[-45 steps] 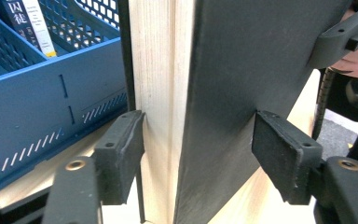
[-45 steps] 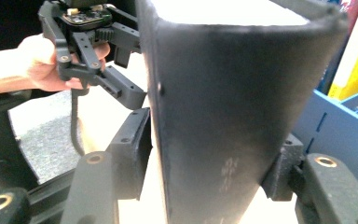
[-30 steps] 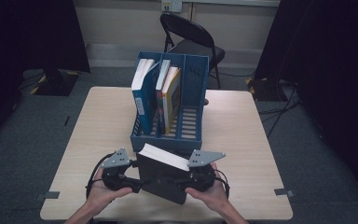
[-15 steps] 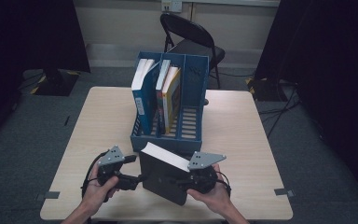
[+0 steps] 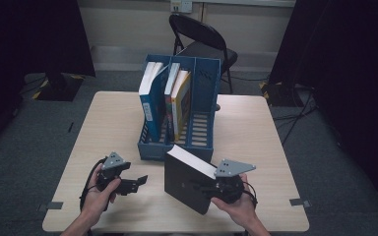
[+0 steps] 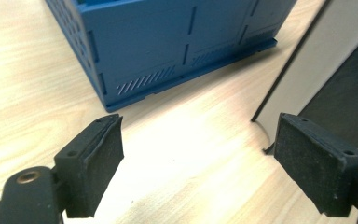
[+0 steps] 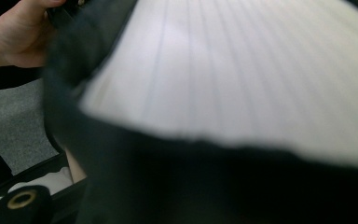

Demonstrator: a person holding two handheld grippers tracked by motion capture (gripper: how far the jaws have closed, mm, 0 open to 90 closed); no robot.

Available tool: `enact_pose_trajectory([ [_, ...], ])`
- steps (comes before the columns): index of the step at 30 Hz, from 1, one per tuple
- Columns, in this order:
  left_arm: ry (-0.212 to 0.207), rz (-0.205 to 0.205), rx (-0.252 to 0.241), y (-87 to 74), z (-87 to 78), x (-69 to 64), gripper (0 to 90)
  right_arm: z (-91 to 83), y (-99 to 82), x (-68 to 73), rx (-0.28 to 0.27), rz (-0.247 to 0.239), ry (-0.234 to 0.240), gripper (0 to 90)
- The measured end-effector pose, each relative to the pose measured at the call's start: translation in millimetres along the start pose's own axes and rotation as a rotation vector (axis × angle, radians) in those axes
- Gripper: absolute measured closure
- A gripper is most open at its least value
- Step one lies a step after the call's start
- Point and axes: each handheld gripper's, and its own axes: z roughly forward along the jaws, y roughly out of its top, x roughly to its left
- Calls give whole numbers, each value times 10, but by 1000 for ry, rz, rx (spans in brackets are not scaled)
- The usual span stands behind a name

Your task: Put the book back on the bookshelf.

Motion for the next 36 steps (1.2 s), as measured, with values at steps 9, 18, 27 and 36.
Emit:
enact_pose_trajectory([
  [9,21,-1,9,-29,-24,49,155,-147,-72,-46,-1,16,-42,521],
  [18,39,-27,25,-44,-41,124,155,-300,-145,-102,-2,46,-91,521],
  [27,33,-62,-1,-51,-81,180,156,-585,-277,-229,-7,89,-173,521],
  [36,47,-86,30,-66,-45,193,157,-789,-378,-387,-18,132,-241,520],
])
